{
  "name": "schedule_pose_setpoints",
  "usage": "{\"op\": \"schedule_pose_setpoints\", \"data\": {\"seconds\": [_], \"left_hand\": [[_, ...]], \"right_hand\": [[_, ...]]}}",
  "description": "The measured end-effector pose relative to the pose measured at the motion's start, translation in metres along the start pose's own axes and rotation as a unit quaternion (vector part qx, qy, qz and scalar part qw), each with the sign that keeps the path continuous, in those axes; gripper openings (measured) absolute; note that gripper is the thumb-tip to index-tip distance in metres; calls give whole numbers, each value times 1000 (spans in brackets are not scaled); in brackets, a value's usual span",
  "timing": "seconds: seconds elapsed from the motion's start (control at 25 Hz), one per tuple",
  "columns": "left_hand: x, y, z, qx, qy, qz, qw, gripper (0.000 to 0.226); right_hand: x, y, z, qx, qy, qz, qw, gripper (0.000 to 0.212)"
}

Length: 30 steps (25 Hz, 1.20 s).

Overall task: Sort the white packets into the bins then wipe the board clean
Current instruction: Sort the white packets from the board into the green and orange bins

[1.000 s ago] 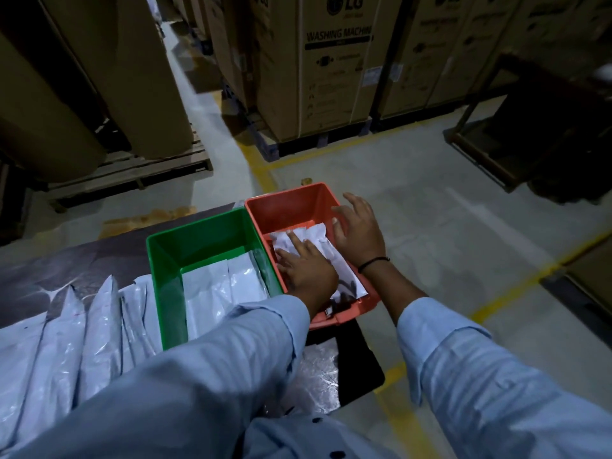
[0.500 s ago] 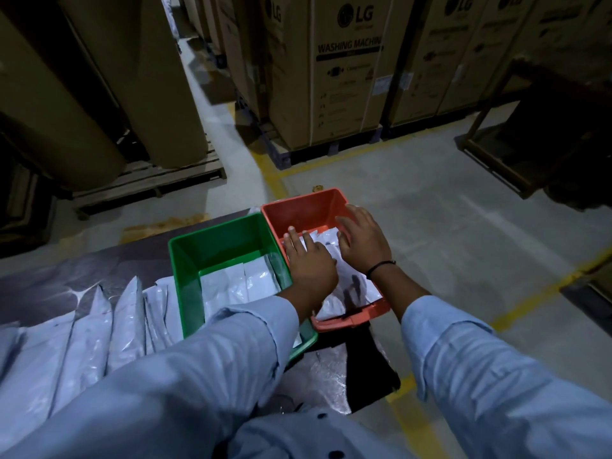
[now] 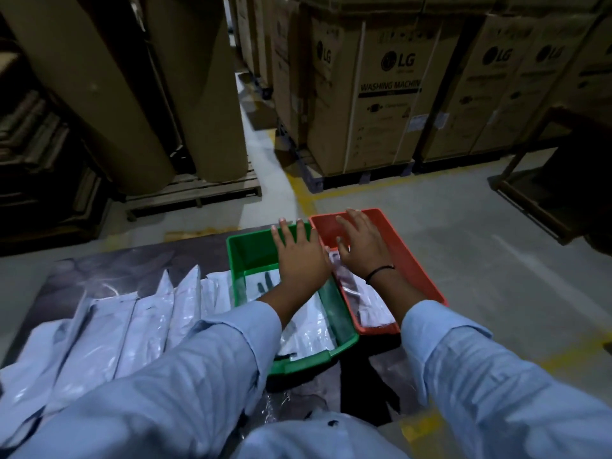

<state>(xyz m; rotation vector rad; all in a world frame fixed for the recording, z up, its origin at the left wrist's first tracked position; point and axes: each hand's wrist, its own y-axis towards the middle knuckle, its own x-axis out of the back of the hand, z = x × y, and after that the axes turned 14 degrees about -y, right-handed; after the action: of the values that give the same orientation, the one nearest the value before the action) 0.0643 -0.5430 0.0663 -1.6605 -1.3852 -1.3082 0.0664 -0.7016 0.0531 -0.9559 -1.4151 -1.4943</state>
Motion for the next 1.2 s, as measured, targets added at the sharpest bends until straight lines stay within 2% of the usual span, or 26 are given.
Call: {"op": "schedule_pose_setpoints", "data": {"seconds": [0.28,0.52,0.92,1.2], "left_hand": [[42,-32,87,72,14,-23,997,57],[70,-71,167,140,23,-40,989,57],[86,-144,287,250,-6,-52,967,48],[72,-213,367,275,-47,16,960,59]], "right_hand": [[2,16,99,26,-9,33,999,61],[-12,13,202,86,-7,60,994,65],[-41,-21,337,168,-2,131,977,73],[-56,-55,411,168,-10,181,969,74]]}}
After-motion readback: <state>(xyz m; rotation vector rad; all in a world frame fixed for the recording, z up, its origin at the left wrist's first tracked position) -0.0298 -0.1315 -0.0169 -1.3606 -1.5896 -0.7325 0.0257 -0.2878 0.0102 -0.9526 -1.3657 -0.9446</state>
